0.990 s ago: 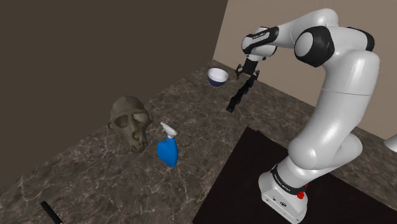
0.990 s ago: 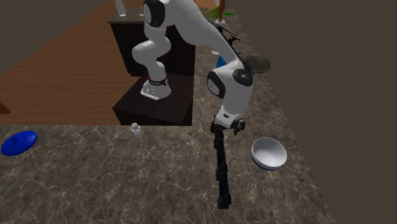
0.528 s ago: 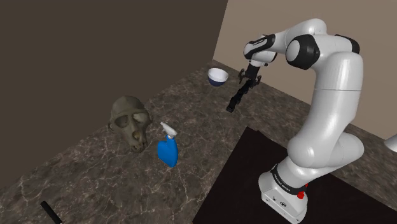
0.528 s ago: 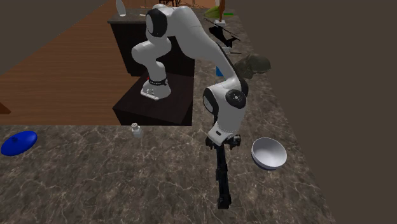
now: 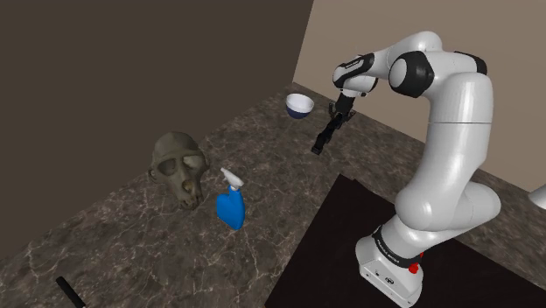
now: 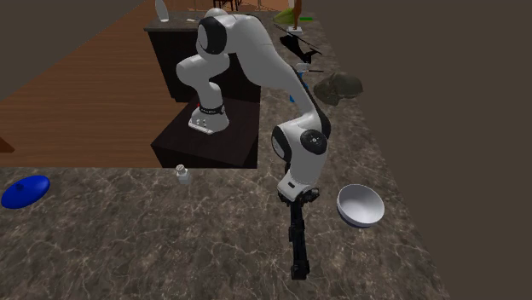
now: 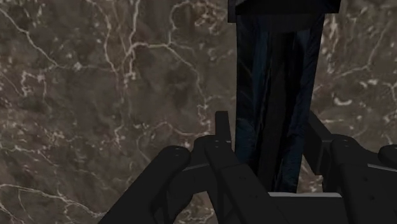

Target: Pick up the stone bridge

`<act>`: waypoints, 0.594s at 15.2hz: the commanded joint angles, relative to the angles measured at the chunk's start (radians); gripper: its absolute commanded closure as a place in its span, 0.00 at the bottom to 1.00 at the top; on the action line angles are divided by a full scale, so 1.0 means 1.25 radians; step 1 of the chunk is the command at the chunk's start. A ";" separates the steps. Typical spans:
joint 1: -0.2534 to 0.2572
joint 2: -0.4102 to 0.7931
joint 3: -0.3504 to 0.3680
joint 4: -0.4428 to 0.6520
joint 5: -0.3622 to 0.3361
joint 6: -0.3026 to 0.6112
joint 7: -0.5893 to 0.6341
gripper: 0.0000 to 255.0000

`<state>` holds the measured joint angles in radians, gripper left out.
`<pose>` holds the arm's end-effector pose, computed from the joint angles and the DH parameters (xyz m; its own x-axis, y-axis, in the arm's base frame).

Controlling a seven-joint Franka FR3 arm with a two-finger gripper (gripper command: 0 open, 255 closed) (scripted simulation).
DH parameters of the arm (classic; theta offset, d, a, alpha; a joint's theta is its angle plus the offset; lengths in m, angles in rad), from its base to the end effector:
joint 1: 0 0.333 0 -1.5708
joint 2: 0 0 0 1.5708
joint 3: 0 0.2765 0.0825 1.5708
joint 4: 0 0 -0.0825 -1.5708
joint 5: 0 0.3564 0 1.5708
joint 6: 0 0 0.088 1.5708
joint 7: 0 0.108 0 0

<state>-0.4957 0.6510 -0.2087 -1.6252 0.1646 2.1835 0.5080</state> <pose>0.4978 -0.3977 0.2262 0.2891 -0.9550 -0.0665 -0.9558 -0.2918 0.0358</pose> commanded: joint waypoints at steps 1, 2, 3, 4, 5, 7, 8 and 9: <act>0.000 0.001 0.000 0.000 0.000 0.001 0.000 1.00; 0.000 0.001 0.000 0.000 0.000 0.001 0.000 1.00; 0.000 0.001 0.000 0.000 0.000 0.001 -0.001 1.00; 0.000 0.001 0.000 0.001 0.000 0.000 0.000 1.00; 0.000 0.001 0.000 0.000 0.000 0.001 0.000 1.00; -0.001 0.001 0.000 0.001 0.000 0.000 -0.001 1.00; 0.000 0.001 0.000 0.000 0.000 0.001 0.000 1.00; 0.001 -0.006 -0.001 0.000 -0.001 -0.006 0.001 1.00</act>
<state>-0.4947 0.6469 -0.2091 -1.6256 0.1639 2.1801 0.5089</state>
